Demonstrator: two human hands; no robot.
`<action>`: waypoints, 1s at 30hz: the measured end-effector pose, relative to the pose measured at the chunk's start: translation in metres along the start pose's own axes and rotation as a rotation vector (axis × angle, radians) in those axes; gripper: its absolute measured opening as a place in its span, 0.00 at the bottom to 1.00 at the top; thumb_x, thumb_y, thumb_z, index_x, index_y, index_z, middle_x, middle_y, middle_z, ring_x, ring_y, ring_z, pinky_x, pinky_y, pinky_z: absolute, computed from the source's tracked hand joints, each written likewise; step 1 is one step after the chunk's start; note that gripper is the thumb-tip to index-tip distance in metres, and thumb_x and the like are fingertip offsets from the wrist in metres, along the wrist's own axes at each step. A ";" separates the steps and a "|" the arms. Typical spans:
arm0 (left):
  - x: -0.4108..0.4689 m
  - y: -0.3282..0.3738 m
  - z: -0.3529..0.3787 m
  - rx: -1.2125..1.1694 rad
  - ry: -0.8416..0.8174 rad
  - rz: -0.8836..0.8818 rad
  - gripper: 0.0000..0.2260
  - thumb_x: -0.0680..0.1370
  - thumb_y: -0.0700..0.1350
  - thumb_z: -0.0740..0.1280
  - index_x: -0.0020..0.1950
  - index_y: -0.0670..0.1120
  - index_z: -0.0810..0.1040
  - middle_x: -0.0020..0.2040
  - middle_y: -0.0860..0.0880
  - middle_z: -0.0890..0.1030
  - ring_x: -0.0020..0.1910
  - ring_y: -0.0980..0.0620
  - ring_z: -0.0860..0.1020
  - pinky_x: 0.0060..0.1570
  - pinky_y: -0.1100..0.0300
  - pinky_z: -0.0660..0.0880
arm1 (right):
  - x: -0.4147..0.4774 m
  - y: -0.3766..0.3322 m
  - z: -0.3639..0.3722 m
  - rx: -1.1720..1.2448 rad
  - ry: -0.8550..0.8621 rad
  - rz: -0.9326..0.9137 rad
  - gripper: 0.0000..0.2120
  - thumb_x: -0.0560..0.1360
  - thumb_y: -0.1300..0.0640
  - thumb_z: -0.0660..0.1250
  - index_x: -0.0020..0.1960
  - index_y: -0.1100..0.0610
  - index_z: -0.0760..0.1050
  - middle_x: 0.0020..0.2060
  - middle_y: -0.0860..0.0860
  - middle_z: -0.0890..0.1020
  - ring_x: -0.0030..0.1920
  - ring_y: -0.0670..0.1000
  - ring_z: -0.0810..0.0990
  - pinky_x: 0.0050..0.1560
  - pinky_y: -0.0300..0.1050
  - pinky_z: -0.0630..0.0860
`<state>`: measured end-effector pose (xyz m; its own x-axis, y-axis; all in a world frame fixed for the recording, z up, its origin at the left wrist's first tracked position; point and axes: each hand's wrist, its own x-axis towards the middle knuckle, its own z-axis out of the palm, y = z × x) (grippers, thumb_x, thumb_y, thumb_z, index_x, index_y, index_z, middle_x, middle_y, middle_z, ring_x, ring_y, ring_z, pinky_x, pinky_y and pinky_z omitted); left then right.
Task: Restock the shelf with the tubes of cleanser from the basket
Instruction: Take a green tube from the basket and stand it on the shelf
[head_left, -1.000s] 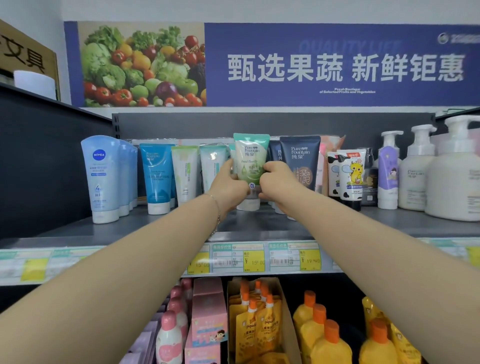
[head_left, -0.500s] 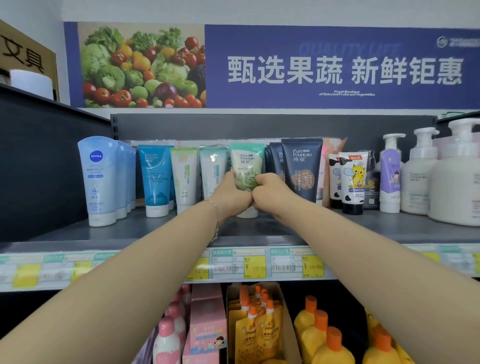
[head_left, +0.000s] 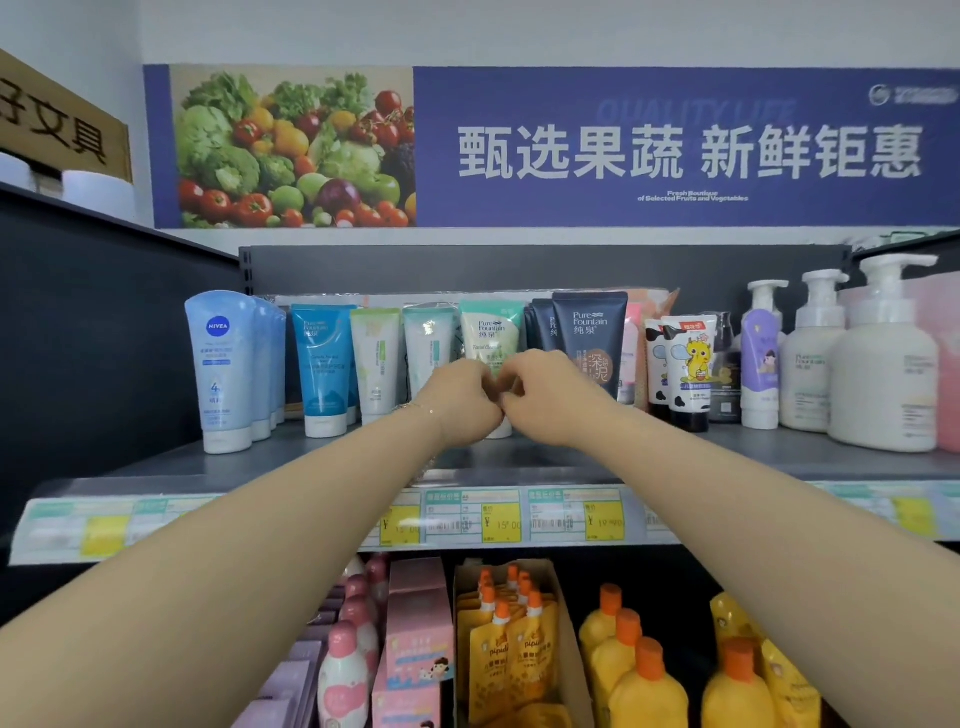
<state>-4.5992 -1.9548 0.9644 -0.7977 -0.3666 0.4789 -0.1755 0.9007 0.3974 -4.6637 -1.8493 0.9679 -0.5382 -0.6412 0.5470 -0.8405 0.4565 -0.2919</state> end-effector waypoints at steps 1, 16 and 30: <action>-0.004 0.002 -0.002 0.081 -0.005 0.035 0.11 0.74 0.39 0.64 0.54 0.42 0.80 0.51 0.45 0.81 0.51 0.45 0.79 0.53 0.52 0.77 | -0.005 -0.002 -0.003 -0.075 -0.003 -0.023 0.07 0.73 0.57 0.61 0.46 0.53 0.77 0.43 0.52 0.80 0.43 0.55 0.79 0.45 0.50 0.78; -0.081 0.022 -0.027 0.504 0.225 0.245 0.09 0.76 0.50 0.62 0.55 0.51 0.74 0.46 0.53 0.72 0.49 0.49 0.75 0.44 0.57 0.65 | -0.065 -0.022 -0.038 -0.199 0.145 -0.126 0.10 0.76 0.49 0.61 0.49 0.54 0.77 0.46 0.51 0.80 0.47 0.55 0.79 0.46 0.49 0.77; -0.165 0.007 -0.035 0.517 0.158 0.327 0.14 0.77 0.52 0.62 0.61 0.51 0.70 0.54 0.50 0.76 0.51 0.48 0.76 0.45 0.56 0.70 | -0.139 -0.044 -0.030 -0.235 0.186 -0.210 0.12 0.77 0.47 0.59 0.53 0.53 0.76 0.50 0.50 0.77 0.49 0.54 0.78 0.45 0.50 0.76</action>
<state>-4.4485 -1.8959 0.9150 -0.7691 -0.0482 0.6373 -0.2248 0.9538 -0.1992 -4.5497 -1.7622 0.9281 -0.3166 -0.6230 0.7153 -0.8826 0.4698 0.0185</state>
